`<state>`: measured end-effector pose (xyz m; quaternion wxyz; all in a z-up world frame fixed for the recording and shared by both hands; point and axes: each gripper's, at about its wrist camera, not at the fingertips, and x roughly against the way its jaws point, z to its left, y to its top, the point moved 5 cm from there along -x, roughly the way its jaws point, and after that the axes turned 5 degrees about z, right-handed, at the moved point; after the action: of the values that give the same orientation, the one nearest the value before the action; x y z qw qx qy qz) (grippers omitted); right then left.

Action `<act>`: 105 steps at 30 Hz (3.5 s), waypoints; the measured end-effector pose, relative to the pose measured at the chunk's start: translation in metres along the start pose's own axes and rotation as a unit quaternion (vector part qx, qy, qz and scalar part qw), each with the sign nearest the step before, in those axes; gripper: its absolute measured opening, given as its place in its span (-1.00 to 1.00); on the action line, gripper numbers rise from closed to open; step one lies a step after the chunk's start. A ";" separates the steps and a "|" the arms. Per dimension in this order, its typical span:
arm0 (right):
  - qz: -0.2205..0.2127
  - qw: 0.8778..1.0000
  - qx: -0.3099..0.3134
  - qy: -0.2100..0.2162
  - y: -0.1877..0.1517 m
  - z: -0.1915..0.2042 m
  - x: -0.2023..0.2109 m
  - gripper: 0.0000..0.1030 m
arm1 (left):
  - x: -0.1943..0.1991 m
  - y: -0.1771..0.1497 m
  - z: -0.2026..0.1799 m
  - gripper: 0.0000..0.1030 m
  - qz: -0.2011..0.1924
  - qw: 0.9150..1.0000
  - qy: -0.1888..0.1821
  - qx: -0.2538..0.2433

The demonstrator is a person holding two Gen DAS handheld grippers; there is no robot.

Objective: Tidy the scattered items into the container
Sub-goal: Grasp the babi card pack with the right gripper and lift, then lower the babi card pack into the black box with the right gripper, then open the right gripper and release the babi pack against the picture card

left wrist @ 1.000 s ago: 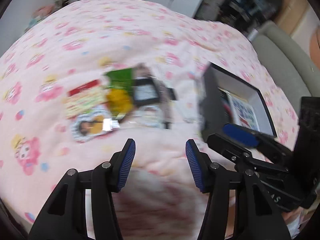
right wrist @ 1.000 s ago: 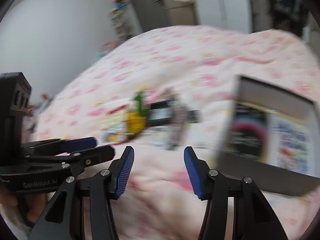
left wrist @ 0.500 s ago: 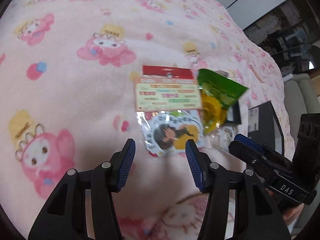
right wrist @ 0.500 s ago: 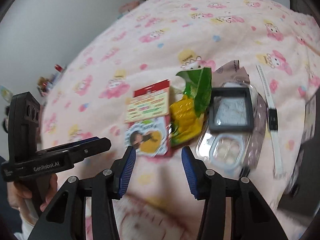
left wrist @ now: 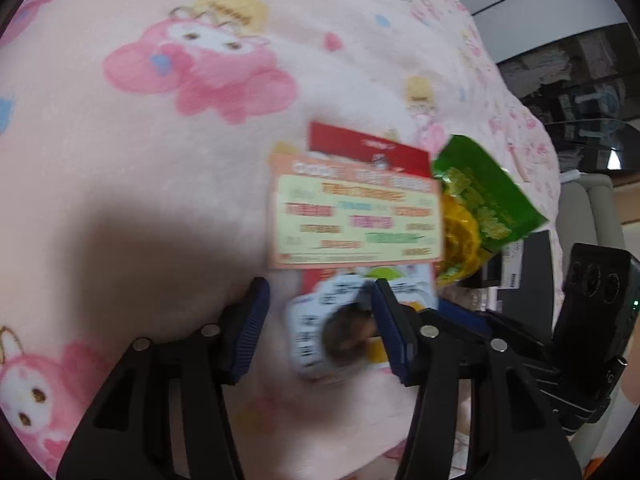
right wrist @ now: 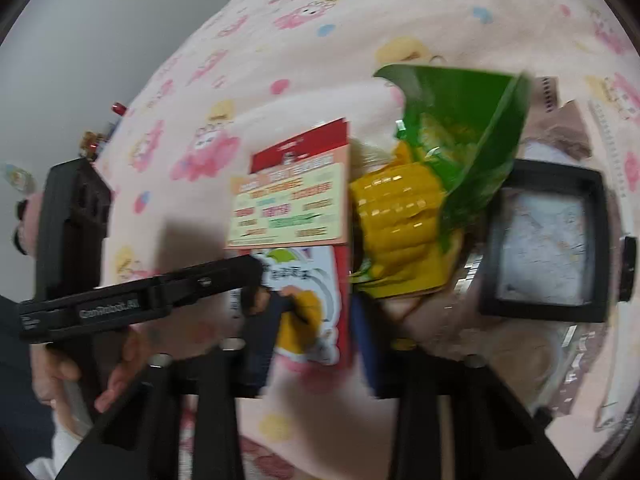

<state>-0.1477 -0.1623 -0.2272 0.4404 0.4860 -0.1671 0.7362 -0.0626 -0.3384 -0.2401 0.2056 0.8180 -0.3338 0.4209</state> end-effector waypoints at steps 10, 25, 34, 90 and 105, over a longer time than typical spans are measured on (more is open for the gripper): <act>-0.079 0.997 -0.004 -0.010 -0.033 0.006 0.074 -0.65 | 0.035 -0.035 -0.065 -0.19 -0.019 0.997 -0.021 -0.077; -0.181 0.978 -0.087 -0.058 -0.185 -0.046 0.200 -0.65 | 0.034 -0.153 -0.220 -0.16 0.020 0.966 -0.044 -0.256; -0.242 0.954 -0.125 -0.121 -0.232 -0.116 0.282 -0.63 | -0.014 -0.190 -0.332 -0.16 0.046 0.943 -0.043 -0.326; -0.170 0.930 -0.263 -0.194 -0.206 -0.336 0.295 -0.63 | -0.229 -0.165 -0.448 -0.09 0.203 0.919 -0.004 -0.337; -0.205 0.906 -0.248 -0.276 -0.213 -0.327 0.320 -0.62 | -0.227 -0.163 -0.452 -0.07 0.209 0.925 0.004 -0.316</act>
<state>-0.2058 0.3315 -0.1443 0.6244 0.5685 -0.3556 0.4005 -0.2909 0.1385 -0.1831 0.3620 0.6207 -0.6120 0.3302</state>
